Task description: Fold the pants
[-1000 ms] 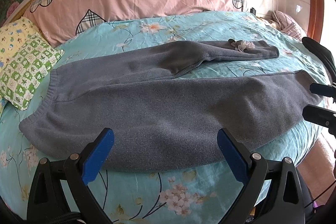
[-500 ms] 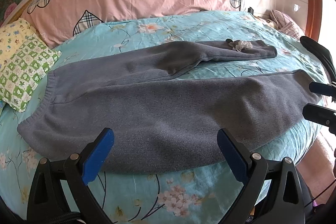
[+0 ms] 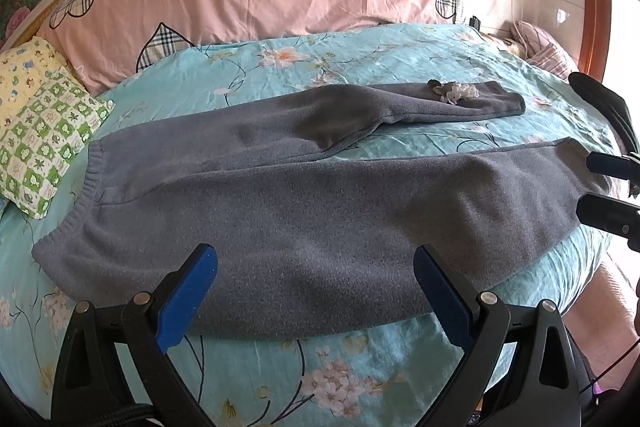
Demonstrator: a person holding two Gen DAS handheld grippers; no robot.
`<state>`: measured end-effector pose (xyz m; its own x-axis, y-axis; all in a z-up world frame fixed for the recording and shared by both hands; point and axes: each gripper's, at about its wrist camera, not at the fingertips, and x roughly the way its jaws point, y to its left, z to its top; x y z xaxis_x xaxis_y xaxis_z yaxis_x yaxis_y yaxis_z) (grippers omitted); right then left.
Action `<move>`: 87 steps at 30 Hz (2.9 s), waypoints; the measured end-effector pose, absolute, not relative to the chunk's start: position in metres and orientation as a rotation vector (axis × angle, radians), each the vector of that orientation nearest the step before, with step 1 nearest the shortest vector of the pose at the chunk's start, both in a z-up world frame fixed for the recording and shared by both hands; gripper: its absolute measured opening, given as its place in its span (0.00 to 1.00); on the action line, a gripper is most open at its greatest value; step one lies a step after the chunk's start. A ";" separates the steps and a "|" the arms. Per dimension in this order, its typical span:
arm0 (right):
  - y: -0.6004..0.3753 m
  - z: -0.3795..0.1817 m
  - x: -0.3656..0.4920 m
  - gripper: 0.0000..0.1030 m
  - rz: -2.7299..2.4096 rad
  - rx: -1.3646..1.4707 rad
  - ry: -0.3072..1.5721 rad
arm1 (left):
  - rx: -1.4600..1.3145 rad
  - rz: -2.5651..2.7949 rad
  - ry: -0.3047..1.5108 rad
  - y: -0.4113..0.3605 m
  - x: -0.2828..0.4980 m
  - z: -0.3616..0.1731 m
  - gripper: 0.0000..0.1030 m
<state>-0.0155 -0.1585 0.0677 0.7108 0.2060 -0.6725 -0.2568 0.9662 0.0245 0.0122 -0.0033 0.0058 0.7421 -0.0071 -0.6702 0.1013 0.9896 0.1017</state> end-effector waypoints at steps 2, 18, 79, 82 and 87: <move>-0.159 0.069 -0.015 1.00 0.257 -0.071 0.735 | 0.135 -0.062 0.733 -0.003 0.014 0.007 0.96; -0.167 0.073 -0.005 1.00 0.253 -0.045 0.733 | 0.150 -0.101 0.736 -0.005 0.032 0.013 0.96; -0.301 0.051 0.232 0.25 0.145 0.284 1.036 | 0.433 -0.843 1.149 -0.073 0.363 -0.028 0.47; -0.300 0.051 0.232 0.19 0.178 0.296 1.036 | 0.438 -0.882 1.149 -0.078 0.354 -0.023 0.23; -0.301 0.062 0.225 0.18 0.216 0.323 0.992 | 0.463 -0.863 1.131 -0.081 0.335 -0.012 0.09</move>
<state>0.2251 -0.3014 0.0621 0.5320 0.3228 -0.7828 -0.0315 0.9314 0.3627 0.3347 -0.0814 -0.0121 0.1637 -0.3588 -0.9190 0.7916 0.6037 -0.0946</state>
